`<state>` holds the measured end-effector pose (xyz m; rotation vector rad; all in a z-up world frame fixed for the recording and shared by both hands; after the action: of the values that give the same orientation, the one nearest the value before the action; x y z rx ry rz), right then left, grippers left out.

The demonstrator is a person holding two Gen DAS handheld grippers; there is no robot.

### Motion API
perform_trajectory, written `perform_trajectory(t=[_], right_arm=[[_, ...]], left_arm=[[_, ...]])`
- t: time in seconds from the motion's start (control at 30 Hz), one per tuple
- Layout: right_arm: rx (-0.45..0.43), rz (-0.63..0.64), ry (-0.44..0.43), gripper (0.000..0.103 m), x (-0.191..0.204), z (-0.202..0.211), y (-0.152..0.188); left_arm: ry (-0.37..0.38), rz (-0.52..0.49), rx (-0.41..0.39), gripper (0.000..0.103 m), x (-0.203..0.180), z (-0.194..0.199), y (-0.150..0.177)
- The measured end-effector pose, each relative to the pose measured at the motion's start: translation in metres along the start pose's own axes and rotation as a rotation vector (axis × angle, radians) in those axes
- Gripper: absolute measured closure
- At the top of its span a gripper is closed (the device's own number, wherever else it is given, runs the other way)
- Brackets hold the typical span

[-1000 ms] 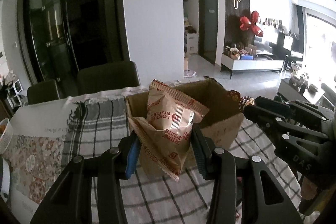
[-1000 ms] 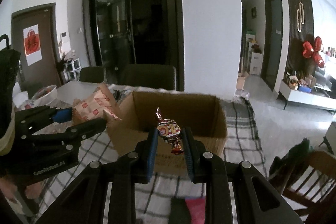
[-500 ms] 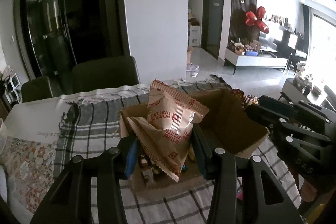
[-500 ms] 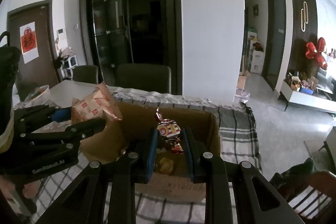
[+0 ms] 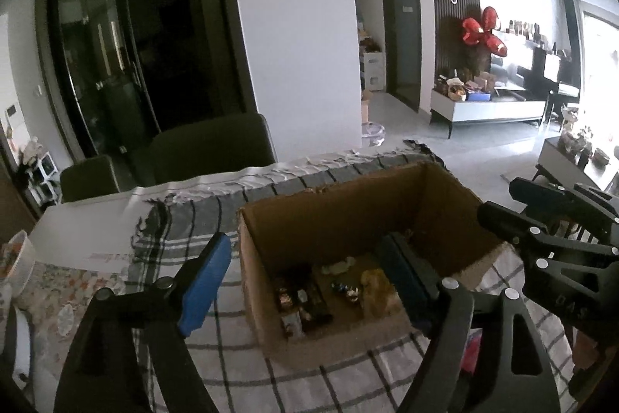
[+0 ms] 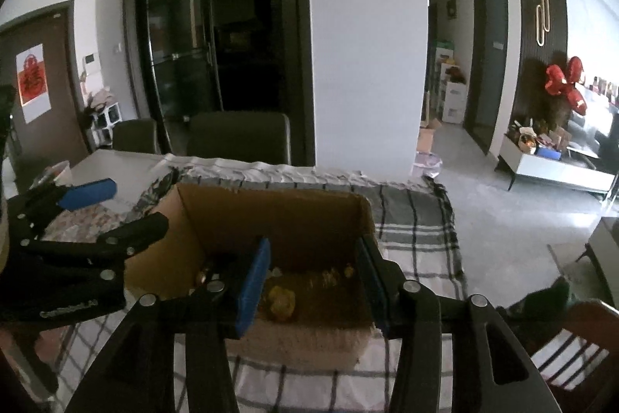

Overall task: Organize snacks
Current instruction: 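Move both tools back from the box to the remaining snacks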

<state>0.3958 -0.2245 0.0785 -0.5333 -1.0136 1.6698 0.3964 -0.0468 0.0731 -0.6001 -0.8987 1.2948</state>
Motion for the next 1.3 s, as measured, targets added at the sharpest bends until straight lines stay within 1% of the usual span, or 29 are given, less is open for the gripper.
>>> perform_trajectory(t=[0.23,0.33,0.47,0.77,0.87,1.0,1.1,1.3], right_arm=[[-0.006,-0.006,-0.013,0.055,0.004,0.028,0.019],[-0.005,-0.005,-0.016,0.055,0.004,0.039,0.029],[0.002,-0.013,-0.025,0.055,0.004,0.052,0.044],[0.032,-0.029,-0.044,0.055,0.008,0.076,0.085],[0.050,-0.025,-0.065,0.055,0.015,0.080,0.102],[0.088,-0.030,-0.094,0.055,0.022,0.082,0.125],[0.120,-0.038,-0.115,0.055,0.029,0.079,0.141],[0.197,-0.043,-0.161,0.055,0.043,0.069,0.170]], left_arm=[[0.018,-0.024,-0.022,0.021,-0.010,0.035,0.017],[0.008,-0.037,-0.028,0.021,-0.016,0.047,0.025],[0.009,-0.034,-0.017,0.021,-0.022,0.058,0.038],[0.026,-0.016,0.040,0.021,-0.033,0.082,0.082],[0.027,-0.016,0.065,0.021,-0.035,0.088,0.100],[0.021,-0.021,0.095,0.021,-0.035,0.094,0.123],[0.032,-0.014,0.134,0.021,-0.033,0.094,0.139],[0.026,-0.007,0.193,0.021,-0.028,0.089,0.168]])
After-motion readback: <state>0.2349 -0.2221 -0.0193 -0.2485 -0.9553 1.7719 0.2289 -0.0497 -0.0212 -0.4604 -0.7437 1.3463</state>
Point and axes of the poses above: each gripper's, at about its wrist camera, not at the fingertips, and z roughly against the way its jaws point, x to its left, y to its underside, the point moved 3 cm from there along -z, roughly the way its jaws point, and after that the axes turned 12 degrees about -y, right-handed, at the moved point
